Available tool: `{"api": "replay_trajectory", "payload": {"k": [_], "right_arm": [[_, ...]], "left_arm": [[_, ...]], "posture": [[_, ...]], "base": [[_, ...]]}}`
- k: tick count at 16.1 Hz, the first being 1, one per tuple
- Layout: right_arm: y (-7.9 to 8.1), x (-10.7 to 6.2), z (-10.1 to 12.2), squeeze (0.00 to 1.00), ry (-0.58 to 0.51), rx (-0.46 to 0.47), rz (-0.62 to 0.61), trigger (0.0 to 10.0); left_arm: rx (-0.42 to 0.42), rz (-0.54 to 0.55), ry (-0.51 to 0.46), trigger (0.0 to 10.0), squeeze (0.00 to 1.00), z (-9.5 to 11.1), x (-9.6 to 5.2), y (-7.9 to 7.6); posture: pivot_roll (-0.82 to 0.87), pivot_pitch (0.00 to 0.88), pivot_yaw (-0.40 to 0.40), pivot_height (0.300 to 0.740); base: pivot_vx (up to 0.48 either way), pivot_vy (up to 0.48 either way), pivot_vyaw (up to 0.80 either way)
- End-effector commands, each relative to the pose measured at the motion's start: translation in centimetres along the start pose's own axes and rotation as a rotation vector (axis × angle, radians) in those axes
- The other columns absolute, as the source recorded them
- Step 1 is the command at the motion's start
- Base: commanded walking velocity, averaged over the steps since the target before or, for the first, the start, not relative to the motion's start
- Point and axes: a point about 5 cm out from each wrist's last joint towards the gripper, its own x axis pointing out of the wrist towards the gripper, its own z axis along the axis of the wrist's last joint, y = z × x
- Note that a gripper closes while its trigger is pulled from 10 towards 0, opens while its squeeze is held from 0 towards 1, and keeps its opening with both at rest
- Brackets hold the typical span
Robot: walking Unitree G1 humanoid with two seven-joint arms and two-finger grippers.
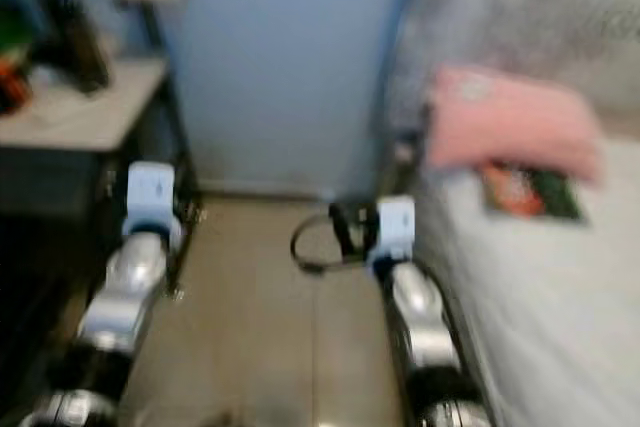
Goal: Clean up the room
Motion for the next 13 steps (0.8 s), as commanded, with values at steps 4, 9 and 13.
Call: {"api": "replay_trajectory", "payload": {"k": [4,9,13], "right_arm": [[-2.0,-0.6,0.5,0.05,-0.039,0.008,-0.143,10.0],[-1.6,-1.1,-0.4,0.05,-0.017,0.013,-0.155,10.0],[-1.5,-0.9,-0.3,0.06,-0.012,0.000,-0.140,10.0]], "left_arm": [[-0.044,-0.107,-0.086,10.0,0.00,1.0,0.9,-0.1],[-0.088,-0.150,-0.122,10.0,0.00,1.1,1.0,0.2],[-0.088,-0.189,-0.142,10.0,0.00,0.8,0.7,-0.1]], "posture": [[0.10,0.000,-0.036,0.740],[0.10,0.000,-0.039,0.740],[0.11,0.000,-0.049,0.740]], "base": [[0.480,0.000,0.00],[0.480,0.000,0.00],[0.480,0.000,0.00]]}}
